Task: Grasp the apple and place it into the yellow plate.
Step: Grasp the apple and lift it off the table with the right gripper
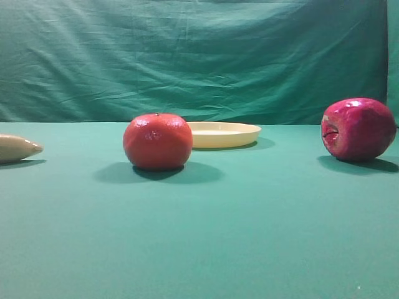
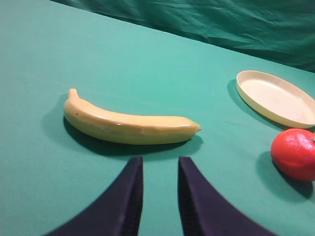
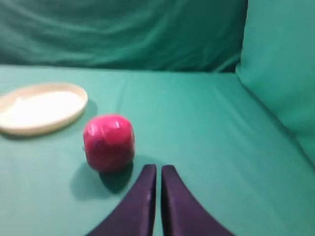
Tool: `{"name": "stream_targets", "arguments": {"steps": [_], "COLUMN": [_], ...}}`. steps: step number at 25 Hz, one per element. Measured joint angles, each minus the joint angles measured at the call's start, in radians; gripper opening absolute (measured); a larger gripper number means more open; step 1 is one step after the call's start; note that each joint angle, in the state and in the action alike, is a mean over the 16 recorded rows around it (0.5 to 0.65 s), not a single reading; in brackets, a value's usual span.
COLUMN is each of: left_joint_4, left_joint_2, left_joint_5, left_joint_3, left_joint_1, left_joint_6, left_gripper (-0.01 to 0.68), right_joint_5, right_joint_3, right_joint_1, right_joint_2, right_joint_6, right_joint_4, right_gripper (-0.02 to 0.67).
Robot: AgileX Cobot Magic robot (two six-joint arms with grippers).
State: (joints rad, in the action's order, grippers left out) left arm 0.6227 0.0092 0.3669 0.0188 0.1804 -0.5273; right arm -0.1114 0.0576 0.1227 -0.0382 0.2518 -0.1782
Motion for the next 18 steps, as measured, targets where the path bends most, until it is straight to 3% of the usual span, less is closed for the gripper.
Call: {"name": "stream_targets", "arguments": {"steps": [6,18], "left_joint_4": [0.0,0.0], "left_joint_2": [0.0,0.0], "left_joint_5": [0.0,0.0], "left_joint_3": [0.0,0.0], "left_joint_1": [0.0,0.0], "left_joint_6": [0.0,0.0], "left_gripper": [0.157,0.157], "right_joint_5": [-0.062,-0.432], "right_joint_3": [0.147,0.531], "right_joint_1": [0.0,0.0], "right_joint_2": [-0.164,-0.718], "right_joint_6": [-0.001,-0.052], "right_joint_4": [0.01,0.053], "right_gripper": [0.0,0.0]}}
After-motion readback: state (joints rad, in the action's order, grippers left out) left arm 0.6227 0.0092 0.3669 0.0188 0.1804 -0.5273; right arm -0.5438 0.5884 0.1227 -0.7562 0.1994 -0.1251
